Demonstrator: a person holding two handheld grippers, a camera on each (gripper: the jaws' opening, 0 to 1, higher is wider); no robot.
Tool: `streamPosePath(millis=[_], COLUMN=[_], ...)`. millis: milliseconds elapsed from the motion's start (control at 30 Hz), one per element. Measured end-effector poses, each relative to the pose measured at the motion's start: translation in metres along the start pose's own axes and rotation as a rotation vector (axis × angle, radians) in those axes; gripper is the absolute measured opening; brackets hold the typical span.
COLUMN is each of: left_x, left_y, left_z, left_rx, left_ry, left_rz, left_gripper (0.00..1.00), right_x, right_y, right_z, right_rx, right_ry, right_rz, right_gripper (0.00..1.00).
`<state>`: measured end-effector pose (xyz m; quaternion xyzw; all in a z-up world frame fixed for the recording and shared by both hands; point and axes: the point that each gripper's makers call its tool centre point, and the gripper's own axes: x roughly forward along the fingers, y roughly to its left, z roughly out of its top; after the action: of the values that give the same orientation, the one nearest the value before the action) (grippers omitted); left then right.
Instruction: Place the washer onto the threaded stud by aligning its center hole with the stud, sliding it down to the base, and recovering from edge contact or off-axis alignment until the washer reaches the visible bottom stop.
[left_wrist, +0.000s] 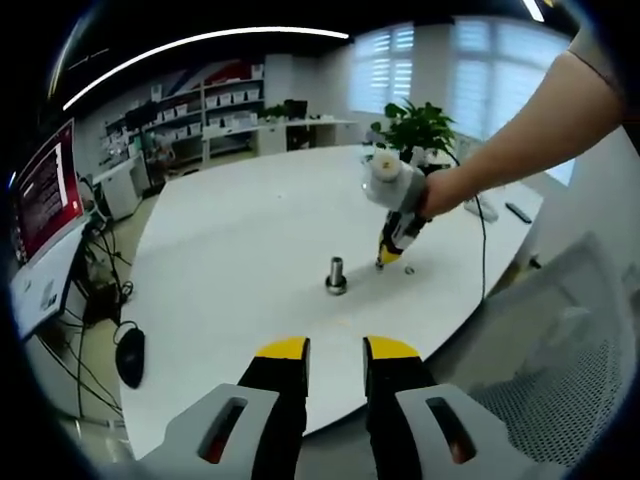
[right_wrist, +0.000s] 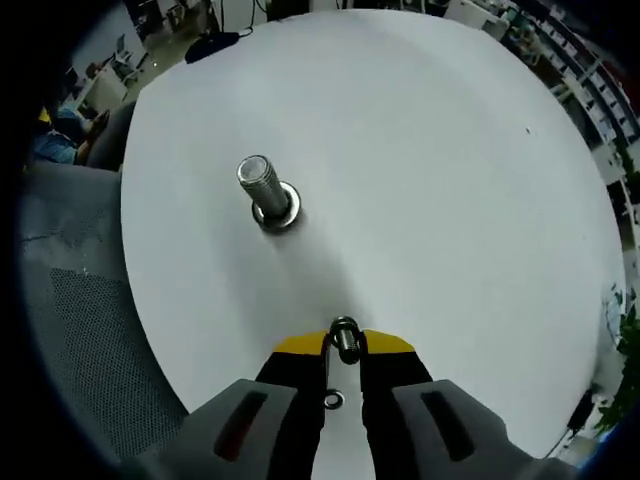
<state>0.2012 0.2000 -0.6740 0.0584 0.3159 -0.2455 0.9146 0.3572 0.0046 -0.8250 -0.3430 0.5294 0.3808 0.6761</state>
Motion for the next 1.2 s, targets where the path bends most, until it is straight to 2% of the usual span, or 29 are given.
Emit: streamPosePath(millis=[167,467,600,767,1000,1200], left_x=[0.0,0.001,0.001,0.001,0.0,0.0], left_y=[0.001,0.0,0.001,0.0,0.0,-0.002], left_z=[0.0,-0.002,-0.002,-0.002,0.001,0.001], left_rx=[-0.001,0.002,-0.002,0.002,-0.01,-0.006], left_ry=[0.001,0.011,0.007,0.009,-0.009,-0.008], left_rz=[0.002,0.002,0.002,0.001,-0.003,-0.012], left_gripper=[0.19,0.18,0.18,0.18,0.18,0.19], right_x=[0.007,0.007,0.008,0.005,-0.003,-0.01], right_y=[0.001,0.0,-0.003,-0.003,-0.005,-0.007], right_z=[-0.004,-0.001,-0.005,-0.008,-0.017,-0.034], right_rx=[-0.011,0.022,0.064,0.061,0.051,0.07], right_ry=[0.022,0.008,0.003,-0.006,-0.004,-0.015], right_rz=[0.0,0.009,0.012,-0.002,-0.018,-0.026], right_gripper=[0.14,0.15,0.18,0.21,0.23,0.24])
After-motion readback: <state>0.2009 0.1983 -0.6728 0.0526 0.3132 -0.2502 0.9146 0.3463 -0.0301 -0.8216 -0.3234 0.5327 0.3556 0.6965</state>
